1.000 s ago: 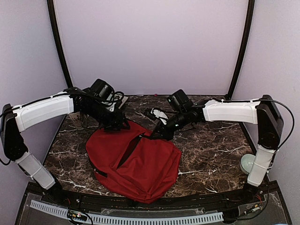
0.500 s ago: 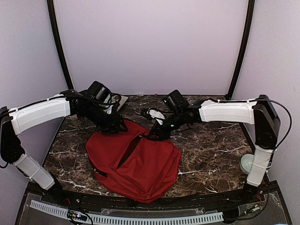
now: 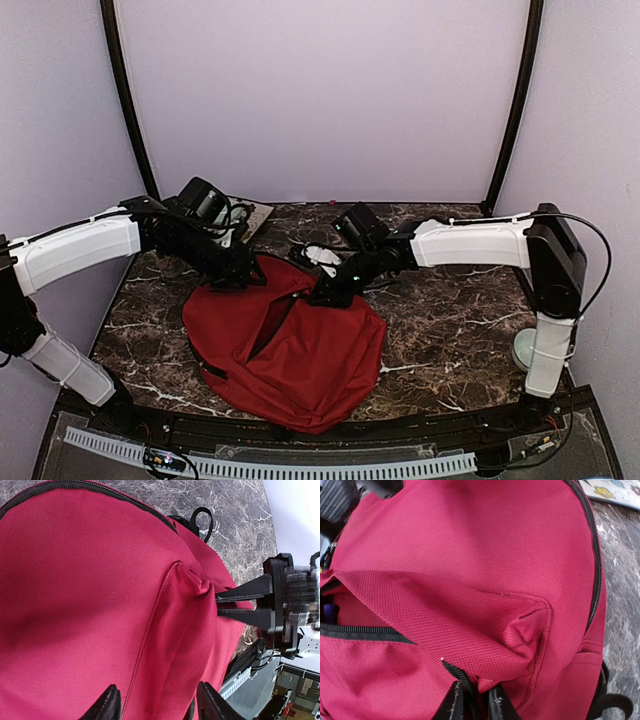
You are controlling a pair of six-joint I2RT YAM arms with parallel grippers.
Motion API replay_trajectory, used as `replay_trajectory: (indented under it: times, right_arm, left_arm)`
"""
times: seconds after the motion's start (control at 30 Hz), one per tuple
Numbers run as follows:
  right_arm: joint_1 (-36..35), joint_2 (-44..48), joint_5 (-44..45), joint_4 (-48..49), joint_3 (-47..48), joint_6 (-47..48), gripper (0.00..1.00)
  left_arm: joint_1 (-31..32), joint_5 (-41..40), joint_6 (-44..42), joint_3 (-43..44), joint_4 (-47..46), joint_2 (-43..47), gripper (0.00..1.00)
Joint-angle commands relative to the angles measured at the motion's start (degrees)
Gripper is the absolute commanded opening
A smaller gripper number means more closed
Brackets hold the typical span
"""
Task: Pack the student bag
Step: Grab the lower front pocket of the student bag.
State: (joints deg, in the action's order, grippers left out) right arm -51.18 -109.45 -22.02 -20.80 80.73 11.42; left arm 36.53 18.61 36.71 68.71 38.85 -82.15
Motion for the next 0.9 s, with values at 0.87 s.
replay_trajectory:
  times: [0.87]
  right_arm:
    - [-4.5, 6.7, 4.0, -15.6, 5.1, -8.0, 0.00]
  left_arm:
    - [-0.2, 1.4, 1.5, -2.6, -3.3, 2.8, 0.53]
